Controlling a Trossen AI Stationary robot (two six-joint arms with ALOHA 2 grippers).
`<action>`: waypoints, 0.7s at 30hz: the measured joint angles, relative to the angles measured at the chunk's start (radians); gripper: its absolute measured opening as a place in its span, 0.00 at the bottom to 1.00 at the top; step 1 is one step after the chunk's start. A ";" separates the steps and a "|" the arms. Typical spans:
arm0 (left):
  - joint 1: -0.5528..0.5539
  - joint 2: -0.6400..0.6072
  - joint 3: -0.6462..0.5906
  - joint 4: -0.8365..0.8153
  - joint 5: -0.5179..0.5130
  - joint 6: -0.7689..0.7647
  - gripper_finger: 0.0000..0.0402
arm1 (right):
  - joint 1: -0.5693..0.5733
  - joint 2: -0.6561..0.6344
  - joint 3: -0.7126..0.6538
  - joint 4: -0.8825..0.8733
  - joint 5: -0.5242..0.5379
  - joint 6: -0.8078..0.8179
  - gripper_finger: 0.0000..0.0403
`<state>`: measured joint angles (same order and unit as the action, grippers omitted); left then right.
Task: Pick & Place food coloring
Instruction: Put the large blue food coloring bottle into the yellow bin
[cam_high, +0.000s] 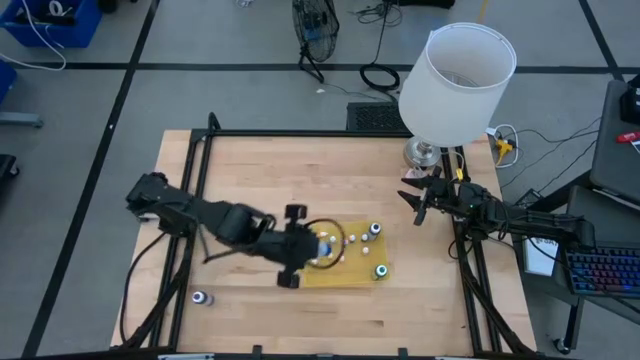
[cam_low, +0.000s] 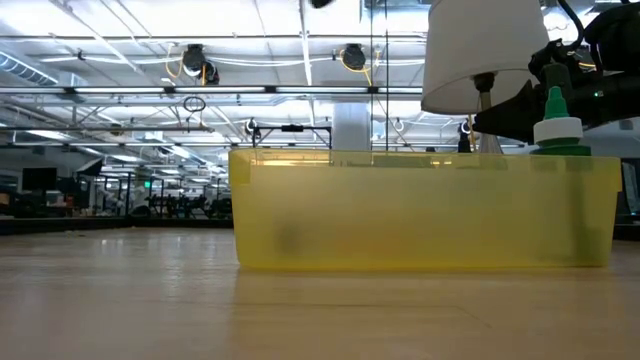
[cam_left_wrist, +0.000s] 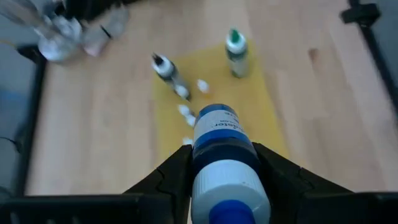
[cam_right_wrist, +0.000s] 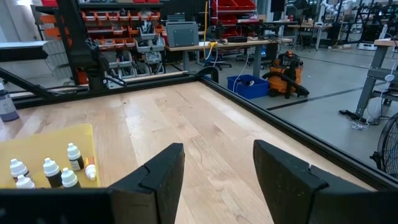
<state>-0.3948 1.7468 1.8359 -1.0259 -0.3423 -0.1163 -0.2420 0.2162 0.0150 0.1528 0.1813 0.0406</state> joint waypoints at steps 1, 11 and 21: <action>0.016 0.019 0.028 -0.001 0.000 0.039 0.36 | 0.000 0.000 0.000 0.000 0.000 0.000 0.45; 0.121 0.270 0.302 -0.218 0.022 0.174 0.35 | 0.000 0.000 0.000 0.000 0.000 0.000 0.45; 0.048 0.387 0.250 -0.197 0.122 0.164 0.35 | 0.000 0.000 0.000 0.000 0.000 0.000 0.45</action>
<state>-0.3466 2.1337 2.0855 -1.2227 -0.2201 0.0480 -0.2420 0.2162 0.0150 0.1528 0.1810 0.0405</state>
